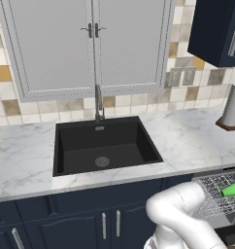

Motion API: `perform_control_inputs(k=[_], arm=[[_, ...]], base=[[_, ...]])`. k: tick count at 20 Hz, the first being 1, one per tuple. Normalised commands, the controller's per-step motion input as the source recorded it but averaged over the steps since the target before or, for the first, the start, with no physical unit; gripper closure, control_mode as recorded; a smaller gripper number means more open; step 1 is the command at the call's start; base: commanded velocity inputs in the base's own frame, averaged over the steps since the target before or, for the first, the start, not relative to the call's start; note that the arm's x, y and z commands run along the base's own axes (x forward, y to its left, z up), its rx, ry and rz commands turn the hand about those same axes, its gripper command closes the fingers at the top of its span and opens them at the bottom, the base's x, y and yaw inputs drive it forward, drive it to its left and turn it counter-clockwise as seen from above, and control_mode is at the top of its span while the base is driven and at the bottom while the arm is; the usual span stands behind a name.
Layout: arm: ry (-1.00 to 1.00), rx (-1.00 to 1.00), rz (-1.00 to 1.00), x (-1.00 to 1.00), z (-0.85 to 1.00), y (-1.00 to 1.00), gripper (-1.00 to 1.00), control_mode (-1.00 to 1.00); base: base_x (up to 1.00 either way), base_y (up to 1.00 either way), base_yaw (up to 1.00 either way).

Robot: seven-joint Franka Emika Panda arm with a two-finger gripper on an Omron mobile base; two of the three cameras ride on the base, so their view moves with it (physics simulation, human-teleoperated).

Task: Pick up the cup and bowl from the counter, place them in the dishwasher, and close the dishwasher door.

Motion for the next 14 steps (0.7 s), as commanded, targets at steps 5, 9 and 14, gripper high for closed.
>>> perform_control_inputs(k=[5,9,14], arm=[[-0.28,-0.21,0.11,-0.39,-0.98,-0.26,-1.0,-1.0],[-0.31,-0.15,0.14,-0.56,-0.87,-0.39,-1.0,-1.0],[-0.34,-0.13,0.17,-0.66,-0.83,-0.44,-1.0,-1.0]], base=[[0.0,0.0,0.0],[0.0,0.0,0.0],[0.0,0.0,0.0]])
